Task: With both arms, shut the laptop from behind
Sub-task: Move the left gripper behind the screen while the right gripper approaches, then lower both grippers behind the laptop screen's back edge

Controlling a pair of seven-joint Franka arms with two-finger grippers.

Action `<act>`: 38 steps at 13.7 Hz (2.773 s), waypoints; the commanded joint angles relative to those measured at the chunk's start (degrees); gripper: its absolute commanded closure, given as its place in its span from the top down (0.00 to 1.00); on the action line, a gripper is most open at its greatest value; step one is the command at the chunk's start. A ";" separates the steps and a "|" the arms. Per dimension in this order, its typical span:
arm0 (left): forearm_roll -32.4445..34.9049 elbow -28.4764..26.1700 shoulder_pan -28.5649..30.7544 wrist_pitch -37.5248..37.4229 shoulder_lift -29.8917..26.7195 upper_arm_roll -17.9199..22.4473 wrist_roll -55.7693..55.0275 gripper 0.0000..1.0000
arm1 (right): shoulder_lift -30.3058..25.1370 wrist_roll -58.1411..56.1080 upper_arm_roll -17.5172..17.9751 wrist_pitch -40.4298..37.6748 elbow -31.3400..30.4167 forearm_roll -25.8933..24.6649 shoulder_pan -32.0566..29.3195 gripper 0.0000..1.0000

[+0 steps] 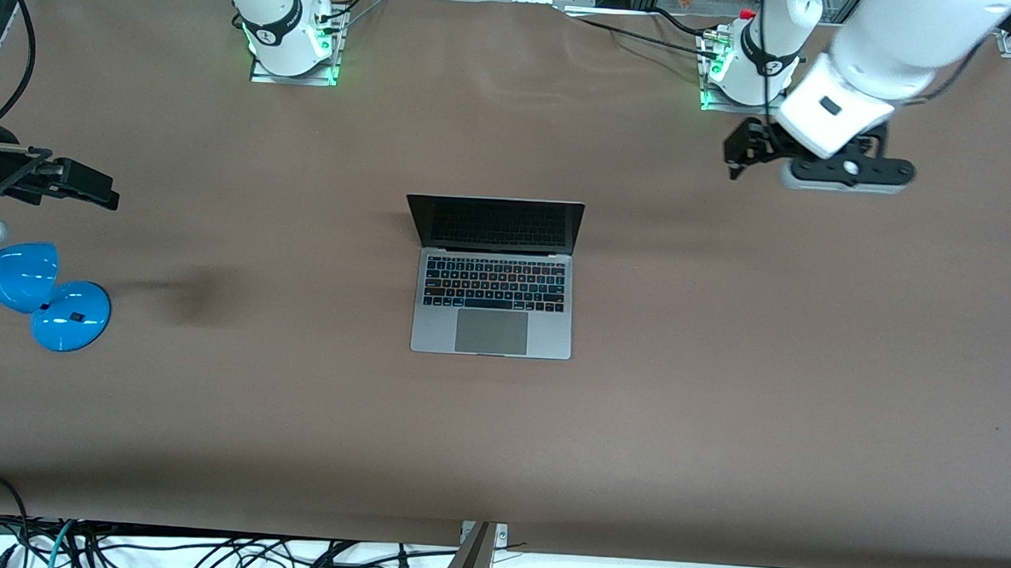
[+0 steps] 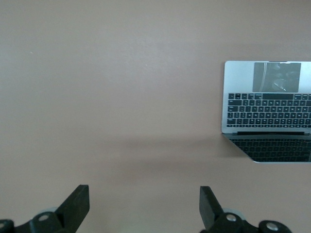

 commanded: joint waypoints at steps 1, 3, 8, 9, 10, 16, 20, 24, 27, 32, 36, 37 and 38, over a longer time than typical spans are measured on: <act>-1.70 -1.54 0.14 0.04 -1.03 -4.38 -6.01 1.00 | -0.39 -0.68 0.34 0.35 -0.48 -0.18 -0.31 1.00; -1.79 -1.63 0.14 0.04 -0.94 -7.99 -10.24 1.00 | -0.39 0.10 0.60 0.35 -0.48 -0.01 0.13 1.00; -2.31 -2.07 0.14 0.48 -0.76 -13.54 -16.22 1.00 | 0.14 0.37 7.01 0.18 -0.83 0.43 0.31 1.00; -2.84 -2.25 0.14 0.48 -0.76 -14.07 -17.19 1.00 | 0.05 1.33 8.50 0.35 -1.26 0.87 0.31 1.00; -2.84 -2.68 0.14 0.74 -0.76 -14.85 -18.76 1.00 | 0.14 4.04 10.34 0.35 -1.53 0.87 0.31 1.00; -4.77 -5.50 -0.03 4.69 -0.50 -17.58 -23.00 1.00 | 1.72 19.52 20.89 4.21 -5.75 1.66 0.39 1.00; -6.61 -6.64 -0.03 7.67 -0.41 -19.69 -25.36 0.82 | 2.51 24.26 23.46 8.78 -8.82 1.66 3.19 0.99; -6.89 -7.96 -0.03 9.88 -0.32 -21.54 -27.30 0.29 | 3.83 32.61 23.46 11.60 -11.02 2.44 8.11 0.85; -6.97 -8.22 -0.03 9.97 -0.06 -21.54 -26.69 0.00 | 5.50 36.57 23.46 11.51 -11.11 8.58 9.62 0.44; -8.20 -9.10 0.05 10.06 0.20 -21.54 -26.25 0.00 | 7.43 37.73 23.46 11.60 -11.99 11.77 11.55 0.22; -10.49 -9.54 0.14 10.23 3.35 -21.54 -24.58 0.00 | 9.01 39.30 23.46 11.69 -11.99 13.26 13.40 0.15; -10.58 -9.54 0.14 11.54 4.24 -21.54 -24.58 0.00 | 9.37 40.18 23.46 11.69 -12.08 13.87 13.49 0.15; -10.49 -9.54 0.14 12.77 5.72 -21.46 -24.58 0.00 | 9.80 40.36 23.46 11.60 -12.43 13.97 13.66 0.14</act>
